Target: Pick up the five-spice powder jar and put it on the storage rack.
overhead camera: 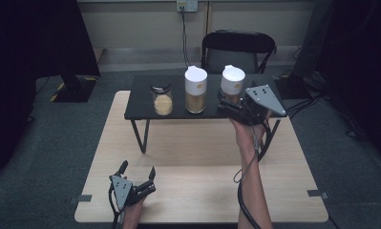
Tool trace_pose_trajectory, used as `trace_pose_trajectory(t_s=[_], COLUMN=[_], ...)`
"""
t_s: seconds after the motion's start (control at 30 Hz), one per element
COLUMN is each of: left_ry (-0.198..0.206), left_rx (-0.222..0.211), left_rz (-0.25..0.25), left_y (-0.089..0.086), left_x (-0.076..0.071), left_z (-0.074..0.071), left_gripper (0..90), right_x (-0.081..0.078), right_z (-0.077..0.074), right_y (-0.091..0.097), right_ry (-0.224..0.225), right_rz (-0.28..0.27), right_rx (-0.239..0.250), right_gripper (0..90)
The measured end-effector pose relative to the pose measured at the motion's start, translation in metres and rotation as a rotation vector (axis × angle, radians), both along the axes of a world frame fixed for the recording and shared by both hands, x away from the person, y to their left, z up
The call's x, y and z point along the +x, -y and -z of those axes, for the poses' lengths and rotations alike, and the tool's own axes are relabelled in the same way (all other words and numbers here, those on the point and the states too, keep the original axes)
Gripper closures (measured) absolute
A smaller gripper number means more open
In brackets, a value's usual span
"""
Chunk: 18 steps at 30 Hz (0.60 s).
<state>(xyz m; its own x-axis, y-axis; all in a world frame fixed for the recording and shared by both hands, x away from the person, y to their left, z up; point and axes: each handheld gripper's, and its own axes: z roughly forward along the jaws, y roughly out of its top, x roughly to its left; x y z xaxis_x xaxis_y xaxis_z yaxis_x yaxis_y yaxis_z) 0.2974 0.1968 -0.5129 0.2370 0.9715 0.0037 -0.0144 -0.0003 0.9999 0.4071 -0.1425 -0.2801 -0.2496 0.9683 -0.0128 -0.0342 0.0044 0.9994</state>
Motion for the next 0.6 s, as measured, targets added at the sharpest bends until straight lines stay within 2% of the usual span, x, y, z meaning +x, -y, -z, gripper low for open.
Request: trace_pose_trajectory(t_s=[0.6], left_ry=[0.000], left_rx=[0.000], left_rz=[-0.003], left_y=[0.000], left_x=[-0.001], left_z=[0.000], left_gripper=[2.3], right_x=[-0.014], right_z=[0.011], right_y=[0.009], right_ry=[0.006], right_rz=[0.009], right_rx=[0.020], right_gripper=[0.0])
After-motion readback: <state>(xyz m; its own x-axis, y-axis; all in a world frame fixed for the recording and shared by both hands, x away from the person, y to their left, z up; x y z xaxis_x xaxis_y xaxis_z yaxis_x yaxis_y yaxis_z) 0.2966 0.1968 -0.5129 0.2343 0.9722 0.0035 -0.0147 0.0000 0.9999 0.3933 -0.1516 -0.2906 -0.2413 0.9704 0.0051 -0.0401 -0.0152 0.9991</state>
